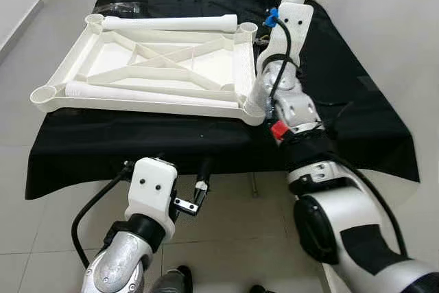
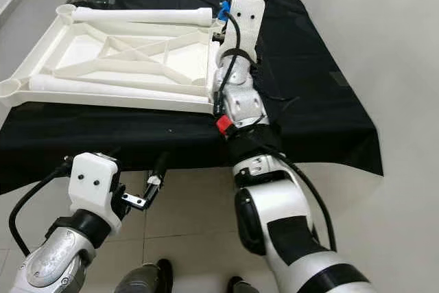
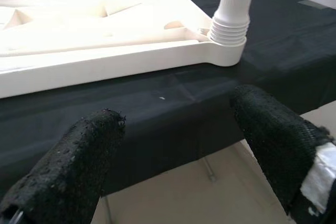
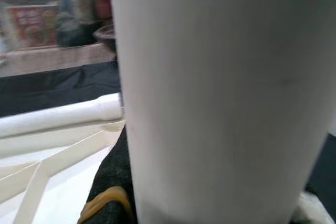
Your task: Building children table
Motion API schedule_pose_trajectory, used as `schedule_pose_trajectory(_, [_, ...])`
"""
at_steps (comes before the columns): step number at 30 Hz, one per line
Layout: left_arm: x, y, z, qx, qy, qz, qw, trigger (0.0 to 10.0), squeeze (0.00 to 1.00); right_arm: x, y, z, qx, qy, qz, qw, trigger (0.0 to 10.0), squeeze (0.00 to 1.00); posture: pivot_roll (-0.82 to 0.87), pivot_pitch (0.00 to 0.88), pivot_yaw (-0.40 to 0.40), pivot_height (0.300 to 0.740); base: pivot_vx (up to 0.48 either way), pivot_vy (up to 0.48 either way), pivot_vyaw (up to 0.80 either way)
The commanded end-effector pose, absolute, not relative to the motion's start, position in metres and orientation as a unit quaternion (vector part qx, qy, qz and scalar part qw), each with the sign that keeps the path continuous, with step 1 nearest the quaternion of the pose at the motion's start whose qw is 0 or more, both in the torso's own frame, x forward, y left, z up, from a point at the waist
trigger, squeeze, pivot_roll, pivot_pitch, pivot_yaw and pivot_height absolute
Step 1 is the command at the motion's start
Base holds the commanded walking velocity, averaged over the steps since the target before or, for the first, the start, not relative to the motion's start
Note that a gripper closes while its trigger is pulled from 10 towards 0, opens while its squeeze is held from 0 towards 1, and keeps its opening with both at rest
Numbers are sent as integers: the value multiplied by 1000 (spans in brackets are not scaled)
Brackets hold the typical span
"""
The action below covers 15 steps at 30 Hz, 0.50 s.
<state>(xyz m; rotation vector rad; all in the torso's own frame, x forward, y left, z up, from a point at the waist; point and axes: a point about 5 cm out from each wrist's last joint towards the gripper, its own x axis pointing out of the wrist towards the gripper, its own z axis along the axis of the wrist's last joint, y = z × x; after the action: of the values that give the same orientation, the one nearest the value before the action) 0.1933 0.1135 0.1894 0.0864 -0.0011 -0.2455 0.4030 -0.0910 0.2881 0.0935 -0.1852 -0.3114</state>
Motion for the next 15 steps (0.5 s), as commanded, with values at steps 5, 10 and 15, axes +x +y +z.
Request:
schedule_pose_trajectory(5, [195,117,186,50,6,-116,992,10000,0,400,-100,225,38,17,-274,961,10000,0,157,248,-35,740,0,0,0])
schedule_pose_trajectory(10, [195,118,186,51,6,-114,992,10000,0,398,-92,227,26,24,-315,949,10000,0,156,250,-40,740,0,0,0])
schedule_pose_trajectory(15, [195,117,185,51,7,-115,992,10000,0,397,-84,233,30,17,-340,940,10000,0,157,250,-44,740,0,0,0])
